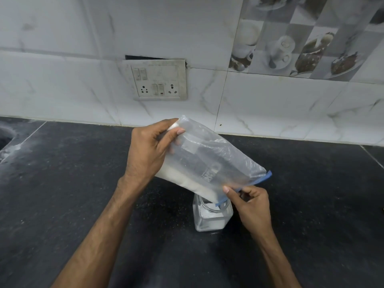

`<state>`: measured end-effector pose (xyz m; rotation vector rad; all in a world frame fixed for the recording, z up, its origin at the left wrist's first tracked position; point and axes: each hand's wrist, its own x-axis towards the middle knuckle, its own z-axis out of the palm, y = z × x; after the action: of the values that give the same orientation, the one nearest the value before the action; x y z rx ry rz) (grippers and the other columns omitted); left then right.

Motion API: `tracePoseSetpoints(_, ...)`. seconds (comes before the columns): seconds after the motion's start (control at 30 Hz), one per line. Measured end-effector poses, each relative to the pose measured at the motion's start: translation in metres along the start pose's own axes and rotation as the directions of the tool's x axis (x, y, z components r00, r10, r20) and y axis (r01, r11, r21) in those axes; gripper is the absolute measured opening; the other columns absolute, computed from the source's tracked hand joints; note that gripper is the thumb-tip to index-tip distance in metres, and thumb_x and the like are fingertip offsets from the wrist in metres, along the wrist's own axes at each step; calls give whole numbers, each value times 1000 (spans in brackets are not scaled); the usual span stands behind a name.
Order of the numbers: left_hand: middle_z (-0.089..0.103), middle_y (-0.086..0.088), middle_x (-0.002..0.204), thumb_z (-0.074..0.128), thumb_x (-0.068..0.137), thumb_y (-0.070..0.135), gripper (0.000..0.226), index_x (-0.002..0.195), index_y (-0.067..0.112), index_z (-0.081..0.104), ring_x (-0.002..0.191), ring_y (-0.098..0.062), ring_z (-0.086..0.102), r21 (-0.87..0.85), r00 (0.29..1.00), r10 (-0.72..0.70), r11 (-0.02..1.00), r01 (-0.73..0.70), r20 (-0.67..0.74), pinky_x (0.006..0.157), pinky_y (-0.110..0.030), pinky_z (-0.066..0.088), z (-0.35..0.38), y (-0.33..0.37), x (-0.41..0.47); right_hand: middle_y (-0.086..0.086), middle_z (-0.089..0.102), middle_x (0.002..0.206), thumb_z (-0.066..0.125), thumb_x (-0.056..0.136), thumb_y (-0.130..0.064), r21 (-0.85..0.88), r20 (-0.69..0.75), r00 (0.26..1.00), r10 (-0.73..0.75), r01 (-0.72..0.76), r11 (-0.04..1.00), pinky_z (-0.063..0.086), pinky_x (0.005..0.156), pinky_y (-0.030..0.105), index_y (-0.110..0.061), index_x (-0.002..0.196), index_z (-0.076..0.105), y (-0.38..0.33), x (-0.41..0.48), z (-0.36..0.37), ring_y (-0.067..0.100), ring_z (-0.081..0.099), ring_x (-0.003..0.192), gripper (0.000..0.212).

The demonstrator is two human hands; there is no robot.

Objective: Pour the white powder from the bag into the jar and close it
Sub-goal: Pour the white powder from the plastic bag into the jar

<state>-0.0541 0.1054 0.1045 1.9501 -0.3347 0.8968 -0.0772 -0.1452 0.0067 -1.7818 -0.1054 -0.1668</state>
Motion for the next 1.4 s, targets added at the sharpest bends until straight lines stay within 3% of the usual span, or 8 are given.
tracePoseSetpoints(0.2,69,17,84,72,90,20,26,108,2,75,70,16,63,49,999,16,999,-14,-40,66,-1,46,3,-1,-1,13,73,67,82,79,-13,3,7,1000,-4,4,1000,50,60,34,-13,70,79,0,-1,3,18,59,58,9)
tracePoseSetpoints(0.33,70,15,81,80,81,23,31,109,10,74,68,-7,66,8,996,-31,999,31,-88,63,-12,54,3,1,-1,10,75,67,82,78,-17,19,11,1000,17,-18,1000,53,60,38,-11,72,79,2,-2,2,30,59,56,10)
tracePoseSetpoints(0.5,67,25,62,86,73,22,44,114,16,71,57,11,62,-89,995,-83,993,79,-49,60,-6,47,3,-2,-3,11,73,67,82,79,-15,20,27,1000,15,-16,1000,48,59,25,-12,72,79,2,-2,4,9,57,59,8)
tracePoseSetpoints(0.67,73,8,67,86,75,26,55,126,21,64,57,3,63,-61,996,-79,995,76,-47,69,-14,54,2,-2,-4,10,76,75,81,79,-12,35,9,999,31,-31,999,51,65,31,-15,73,80,0,-2,4,16,61,66,7)
tracePoseSetpoints(0.87,61,-9,51,78,88,19,39,124,22,63,44,-8,48,-14,997,-83,996,83,-5,52,-20,45,1,-4,-3,7,78,77,80,80,-7,33,-1,1000,23,-23,999,54,68,35,-5,73,78,-2,-2,6,21,67,68,7)
tracePoseSetpoints(1.0,70,22,62,72,91,19,27,116,18,63,51,5,64,-44,998,-68,997,67,-4,57,-9,46,-1,-2,-3,6,79,79,80,80,-5,58,-16,1000,24,-24,998,54,69,32,-17,75,80,-3,-2,5,15,65,70,12)
tracePoseSetpoints(1.2,69,5,59,86,70,32,55,119,21,61,52,-6,63,-68,996,-85,994,84,-22,63,-18,54,-2,1,-4,-6,73,60,81,80,-8,63,-19,999,25,-24,998,47,56,13,-22,68,79,2,-4,5,-2,56,52,18)
tracePoseSetpoints(1.4,69,3,58,90,66,32,61,118,24,60,54,-15,66,-98,993,-111,989,106,-41,63,-20,54,-4,1,-3,2,76,63,83,77,-16,64,-34,998,51,-49,997,52,60,16,-3,67,77,5,-6,7,4,65,58,18)
